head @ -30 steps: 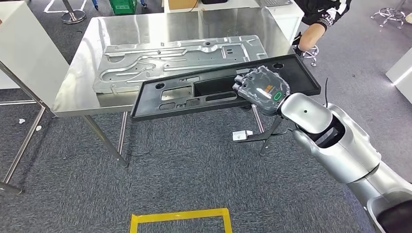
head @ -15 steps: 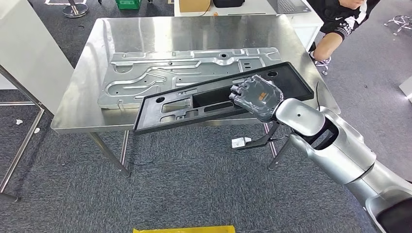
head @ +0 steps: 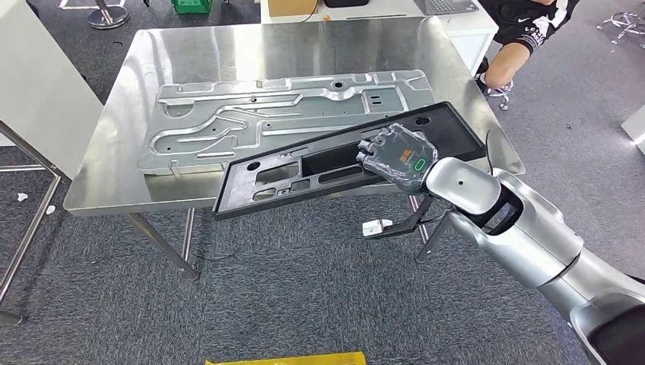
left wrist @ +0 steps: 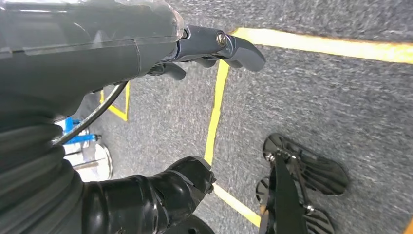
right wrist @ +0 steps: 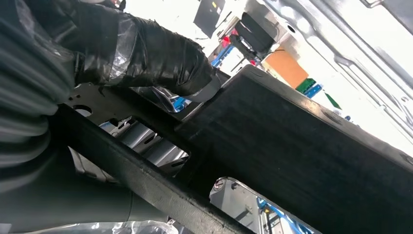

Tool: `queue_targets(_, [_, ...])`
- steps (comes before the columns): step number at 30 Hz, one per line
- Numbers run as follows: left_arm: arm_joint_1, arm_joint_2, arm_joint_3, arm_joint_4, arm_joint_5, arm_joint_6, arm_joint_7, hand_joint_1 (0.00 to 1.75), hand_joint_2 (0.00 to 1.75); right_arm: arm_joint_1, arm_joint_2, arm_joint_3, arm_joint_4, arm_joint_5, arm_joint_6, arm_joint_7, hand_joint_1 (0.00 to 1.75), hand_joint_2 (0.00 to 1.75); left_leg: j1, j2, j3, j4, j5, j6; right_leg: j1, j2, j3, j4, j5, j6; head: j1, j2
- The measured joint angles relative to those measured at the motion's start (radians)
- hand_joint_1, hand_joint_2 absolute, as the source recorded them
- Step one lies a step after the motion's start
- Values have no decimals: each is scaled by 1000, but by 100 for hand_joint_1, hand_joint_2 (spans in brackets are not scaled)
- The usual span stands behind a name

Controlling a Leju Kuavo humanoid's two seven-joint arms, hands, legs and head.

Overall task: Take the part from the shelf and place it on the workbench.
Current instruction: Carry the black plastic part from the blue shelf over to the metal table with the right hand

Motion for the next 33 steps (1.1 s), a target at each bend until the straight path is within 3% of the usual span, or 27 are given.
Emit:
queue_targets(6, [-4,0,0,0,0,5,12,0,175,-36,25,3,9,-17,14,4,175,175,0,0,6,0,1,-1,0,0,7,-1,2,-1,0,0])
queue_targets(9, [-4,2,-1,0,0,5,2,0,175,-60,28,2,13,-48,25,4,175,175,-1,1,17,-21,-7,21,-2,0,7,15,17,11,0,0])
queue_targets(11, [-4,2,0,0,0,5,-7,0,175,-97,29,-4,15,-81,42,1,175,175,5,2,40,-41,-12,36,-3,0,-15,57,6,20,1,0])
queue_targets(13, [-4,2,3,0,0,6,-7,0,175,-133,29,-16,15,-100,55,-4,175,175,8,4,58,-46,-15,36,-6,-1,-74,159,-38,25,1,0])
queue_targets(14, [-3,2,4,0,0,6,-6,0,175,-143,29,-21,15,-105,60,-7,175,175,10,6,65,-46,-19,33,-9,-1,-110,220,-57,28,0,0])
queue_targets(16, [1,2,5,0,0,6,-5,0,175,-145,26,-26,15,-108,66,-12,175,175,17,7,89,-45,-33,22,-18,-1,-159,283,-57,36,0,0])
queue_targets(20, [4,2,5,0,0,6,-4,0,175,-141,23,-27,15,-108,68,-15,175,175,23,7,109,-42,-42,12,-25,-2,-167,267,-29,43,1,0])
queue_targets(22, [2,2,5,1,0,9,3,0,175,-137,14,-26,21,-108,59,-17,175,175,30,7,127,-28,-76,-13,-24,-8,-142,148,33,35,-1,0])
queue_targets(24, [-3,1,5,1,0,15,12,0,175,-132,4,-26,27,-108,49,-19,175,175,37,8,139,-3,-104,-46,-24,-13,-116,35,87,15,-4,0])
queue_targets(25, [-6,-1,5,0,0,18,13,0,175,-131,1,-27,28,-108,48,-19,175,175,38,11,123,26,-95,-53,-25,-12,-113,36,81,4,-5,0])
queue_targets(27, [-9,-3,5,0,0,22,14,0,175,-128,-3,-28,31,-108,47,-18,175,175,39,16,61,132,-88,-60,-28,-10,-90,24,70,-8,-5,0])
queue_targets(29, [-10,-3,5,0,0,24,18,0,175,-117,-4,-28,35,-108,47,-18,175,175,39,19,-19,242,-135,-64,-26,-8,-64,15,55,-14,-6,0])
queue_targets(30, [-10,-3,5,0,0,25,20,0,175,-111,-4,-27,37,-108,47,-19,175,175,38,19,-51,271,-165,-64,-24,-6,-52,14,46,-14,-6,0])
queue_targets(31, [-9,-3,5,0,0,26,23,0,175,-106,-4,-27,38,-108,47,-19,175,175,38,19,-73,276,-179,-62,-22,-5,-40,13,38,-15,-6,0])
queue_targets(32, [-8,-3,5,0,0,26,26,0,175,-104,-4,-27,38,-108,47,-20,175,175,36,19,-84,253,-163,-57,-20,-3,-30,13,30,-15,-6,0])
queue_targets(33, [-6,-3,5,0,0,26,27,0,175,-104,-4,-27,38,-108,47,-20,175,175,34,19,-83,204,-116,-51,-18,-2,-18,13,22,-15,-6,0])
